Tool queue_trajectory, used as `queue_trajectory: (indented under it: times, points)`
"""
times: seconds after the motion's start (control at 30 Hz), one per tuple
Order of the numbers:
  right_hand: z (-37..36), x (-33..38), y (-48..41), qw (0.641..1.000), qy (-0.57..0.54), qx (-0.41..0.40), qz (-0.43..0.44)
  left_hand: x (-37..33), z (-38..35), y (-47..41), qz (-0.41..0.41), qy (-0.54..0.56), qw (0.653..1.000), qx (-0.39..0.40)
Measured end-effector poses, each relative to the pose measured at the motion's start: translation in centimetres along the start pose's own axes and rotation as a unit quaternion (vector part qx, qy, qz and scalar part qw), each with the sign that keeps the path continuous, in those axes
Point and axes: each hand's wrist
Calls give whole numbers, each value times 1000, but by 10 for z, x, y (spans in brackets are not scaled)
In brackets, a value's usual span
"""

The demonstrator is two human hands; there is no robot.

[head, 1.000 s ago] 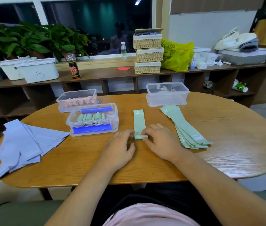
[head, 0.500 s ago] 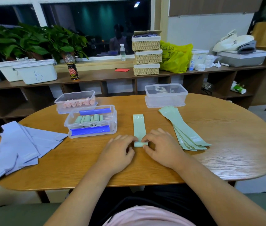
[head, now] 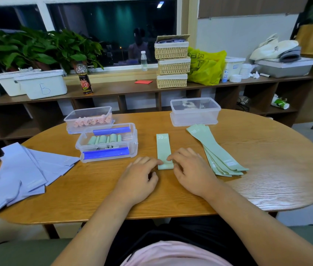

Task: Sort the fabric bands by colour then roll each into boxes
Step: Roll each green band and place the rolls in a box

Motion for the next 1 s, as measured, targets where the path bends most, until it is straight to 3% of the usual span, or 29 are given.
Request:
queue_trajectory:
  times: [0.17,0.7,1.0]
  points:
    - [2,0,1,1000,-12,8,23,0,-1,-1,3,-9,1000,5]
    - [-5,-5,-17,1000,-16,15,-14,0,0,-2,31,42,999,-15]
    - [-3,-4,-1,1000,-17,18,6,2,1,3,-30,56,998,-30]
Point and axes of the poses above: each hand's wrist, its own y-axis away from the middle knuckle, its own z-axis out of the back of the hand, x = y × z, and after that the axes turned 6 degrees about x, right-handed
